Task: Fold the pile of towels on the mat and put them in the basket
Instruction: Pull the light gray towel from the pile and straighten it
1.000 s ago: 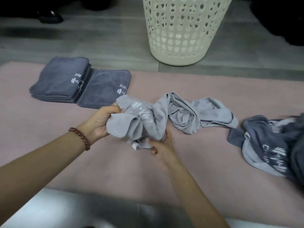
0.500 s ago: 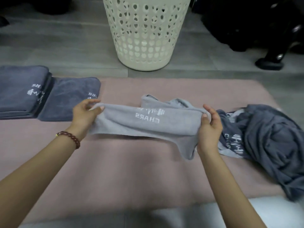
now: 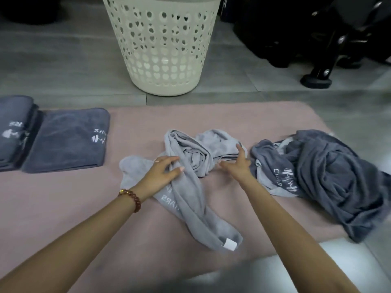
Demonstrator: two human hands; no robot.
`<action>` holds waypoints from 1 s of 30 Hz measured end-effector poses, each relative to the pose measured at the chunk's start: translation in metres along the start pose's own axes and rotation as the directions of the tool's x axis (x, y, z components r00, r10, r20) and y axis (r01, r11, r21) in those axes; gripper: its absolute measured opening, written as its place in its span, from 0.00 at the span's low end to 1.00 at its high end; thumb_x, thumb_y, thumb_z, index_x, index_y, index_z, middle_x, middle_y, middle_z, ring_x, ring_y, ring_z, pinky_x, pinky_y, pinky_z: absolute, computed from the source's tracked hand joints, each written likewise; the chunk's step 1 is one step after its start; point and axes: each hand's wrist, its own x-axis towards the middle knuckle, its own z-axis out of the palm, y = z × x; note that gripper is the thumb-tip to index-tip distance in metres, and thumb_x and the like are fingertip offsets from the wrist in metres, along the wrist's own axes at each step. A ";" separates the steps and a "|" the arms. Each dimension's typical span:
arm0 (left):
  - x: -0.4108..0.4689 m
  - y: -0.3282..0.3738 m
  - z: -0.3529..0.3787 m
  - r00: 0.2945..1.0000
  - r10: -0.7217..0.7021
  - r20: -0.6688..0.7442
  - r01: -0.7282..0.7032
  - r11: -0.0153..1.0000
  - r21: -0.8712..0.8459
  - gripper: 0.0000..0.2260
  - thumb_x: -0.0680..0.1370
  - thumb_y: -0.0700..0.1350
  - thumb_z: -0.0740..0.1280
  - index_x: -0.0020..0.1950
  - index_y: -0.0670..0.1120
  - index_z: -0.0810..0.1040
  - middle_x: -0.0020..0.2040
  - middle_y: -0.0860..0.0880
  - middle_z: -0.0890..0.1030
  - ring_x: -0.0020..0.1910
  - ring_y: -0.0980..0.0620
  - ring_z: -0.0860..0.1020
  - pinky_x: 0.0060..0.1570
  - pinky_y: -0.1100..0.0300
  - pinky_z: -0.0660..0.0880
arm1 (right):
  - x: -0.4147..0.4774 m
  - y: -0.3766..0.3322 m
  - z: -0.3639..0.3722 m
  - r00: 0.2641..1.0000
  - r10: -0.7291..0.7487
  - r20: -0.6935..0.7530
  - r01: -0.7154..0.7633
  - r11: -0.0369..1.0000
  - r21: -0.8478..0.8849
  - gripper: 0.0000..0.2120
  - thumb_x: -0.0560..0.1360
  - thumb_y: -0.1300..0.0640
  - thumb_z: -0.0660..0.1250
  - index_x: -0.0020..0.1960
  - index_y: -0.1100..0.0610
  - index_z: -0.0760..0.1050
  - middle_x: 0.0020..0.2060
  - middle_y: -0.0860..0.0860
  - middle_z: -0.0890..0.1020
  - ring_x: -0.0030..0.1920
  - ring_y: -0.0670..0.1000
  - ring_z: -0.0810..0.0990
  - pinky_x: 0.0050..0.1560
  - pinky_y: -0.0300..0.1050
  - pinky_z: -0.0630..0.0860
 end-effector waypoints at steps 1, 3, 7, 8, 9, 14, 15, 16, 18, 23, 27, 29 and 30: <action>0.001 0.003 0.000 1.000 -0.015 -0.012 0.014 0.999 -0.050 0.30 0.68 0.61 0.67 0.67 0.49 0.71 0.64 0.49 0.69 0.67 0.54 0.65 0.66 0.63 0.60 | 0.015 0.002 0.004 1.000 0.022 0.014 -0.022 1.000 0.016 0.35 0.71 0.48 0.72 0.72 0.47 0.59 0.68 0.59 0.63 0.66 0.57 0.68 0.63 0.48 0.69; 0.004 0.006 0.002 0.999 -0.026 -0.041 0.022 0.995 -0.094 0.30 0.67 0.59 0.67 0.66 0.50 0.71 0.65 0.48 0.69 0.67 0.53 0.66 0.67 0.60 0.63 | 0.029 -0.002 0.015 0.985 0.033 0.170 -0.032 0.999 -0.009 0.32 0.68 0.40 0.73 0.67 0.47 0.67 0.64 0.55 0.71 0.63 0.55 0.72 0.62 0.47 0.72; 0.006 0.009 0.008 0.992 -0.080 0.099 0.094 0.986 -0.140 0.17 0.73 0.42 0.72 0.61 0.47 0.74 0.50 0.57 0.76 0.51 0.58 0.75 0.46 0.76 0.69 | 0.022 -0.004 0.046 0.929 -0.176 0.326 0.252 0.945 -0.207 0.30 0.62 0.41 0.75 0.59 0.53 0.75 0.56 0.53 0.79 0.60 0.55 0.75 0.59 0.54 0.74; 0.007 0.006 0.010 0.986 -0.103 0.134 0.131 0.967 -0.220 0.15 0.73 0.38 0.71 0.59 0.45 0.75 0.46 0.60 0.78 0.47 0.60 0.77 0.41 0.76 0.71 | 0.017 -0.003 0.050 0.926 -0.249 0.285 0.305 0.937 -0.173 0.27 0.63 0.46 0.73 0.57 0.58 0.76 0.54 0.56 0.80 0.58 0.57 0.76 0.56 0.52 0.75; 0.008 0.003 0.013 0.986 -0.124 0.115 0.153 0.942 -0.300 0.16 0.73 0.37 0.71 0.59 0.41 0.76 0.43 0.59 0.80 0.43 0.60 0.79 0.39 0.75 0.73 | 0.012 -0.004 0.049 0.921 -0.290 0.262 0.329 0.937 -0.120 0.24 0.64 0.51 0.71 0.56 0.61 0.75 0.53 0.57 0.80 0.56 0.57 0.77 0.53 0.51 0.75; 0.014 0.012 -0.013 0.951 -0.187 -0.246 0.059 0.892 -0.447 0.13 0.71 0.37 0.73 0.54 0.42 0.79 0.43 0.48 0.80 0.40 0.54 0.78 0.36 0.72 0.75 | -0.013 -0.058 0.006 0.882 -0.452 0.130 0.433 0.888 0.152 0.09 0.76 0.68 0.63 0.55 0.60 0.70 0.46 0.53 0.78 0.38 0.32 0.76 0.43 0.29 0.72; 0.016 0.020 -0.026 0.938 -0.119 -0.326 -0.025 0.914 -0.404 0.12 0.70 0.37 0.73 0.52 0.45 0.79 0.43 0.50 0.80 0.43 0.54 0.78 0.39 0.72 0.75 | -0.015 -0.075 -0.008 0.872 -0.488 0.050 0.471 0.862 0.188 0.07 0.76 0.67 0.64 0.53 0.60 0.71 0.45 0.54 0.78 0.36 0.33 0.75 0.41 0.29 0.71; 0.016 0.028 -0.042 0.919 -0.049 -0.392 -0.100 0.932 -0.349 0.12 0.71 0.37 0.73 0.51 0.48 0.78 0.45 0.51 0.79 0.45 0.54 0.77 0.43 0.72 0.75 | -0.019 -0.094 -0.023 0.866 -0.499 -0.029 0.493 0.842 0.221 0.06 0.76 0.64 0.65 0.52 0.61 0.73 0.44 0.53 0.79 0.37 0.34 0.76 0.41 0.31 0.72; 0.017 0.047 -0.077 0.880 0.063 -0.472 -0.203 0.946 -0.253 0.09 0.72 0.41 0.72 0.51 0.48 0.77 0.49 0.53 0.76 0.50 0.56 0.76 0.48 0.75 0.72 | -0.032 -0.131 -0.051 0.857 -0.495 -0.140 0.513 0.807 0.292 0.07 0.76 0.59 0.66 0.52 0.60 0.76 0.42 0.50 0.81 0.39 0.40 0.78 0.40 0.32 0.73; 0.010 0.075 -0.114 0.944 -0.019 -0.329 -0.055 0.975 -0.213 0.21 0.71 0.56 0.67 0.60 0.48 0.77 0.67 0.52 0.67 0.72 0.53 0.61 0.71 0.59 0.57 | -0.056 -0.172 -0.074 0.912 -0.410 0.016 0.391 0.880 0.271 0.06 0.76 0.52 0.65 0.41 0.51 0.77 0.36 0.47 0.81 0.36 0.44 0.78 0.33 0.33 0.73; -0.011 0.086 -0.067 0.964 0.033 -0.266 -0.080 0.982 -0.171 0.14 0.76 0.52 0.65 0.60 0.49 0.76 0.65 0.52 0.69 0.68 0.60 0.65 0.67 0.61 0.59 | -0.059 -0.159 -0.039 0.875 -0.267 0.404 0.076 0.900 0.429 0.09 0.78 0.51 0.61 0.44 0.54 0.76 0.36 0.50 0.80 0.36 0.49 0.77 0.41 0.42 0.72; -0.026 0.084 -0.034 0.998 0.034 0.044 -0.013 0.909 -0.418 0.12 0.80 0.47 0.62 0.61 0.46 0.76 0.60 0.51 0.78 0.60 0.60 0.76 0.62 0.59 0.69 | -0.061 -0.148 -0.020 0.782 -0.315 0.538 0.070 0.902 0.427 0.08 0.79 0.51 0.58 0.51 0.52 0.75 0.44 0.50 0.80 0.43 0.48 0.77 0.47 0.42 0.71; -0.031 0.080 -0.022 0.995 0.035 0.097 0.015 0.884 -0.468 0.13 0.80 0.46 0.63 0.63 0.46 0.75 0.59 0.49 0.80 0.59 0.55 0.78 0.61 0.56 0.72 | -0.061 -0.142 -0.012 0.750 -0.335 0.570 0.120 0.917 0.380 0.09 0.80 0.50 0.58 0.56 0.50 0.73 0.50 0.49 0.80 0.49 0.47 0.77 0.50 0.41 0.71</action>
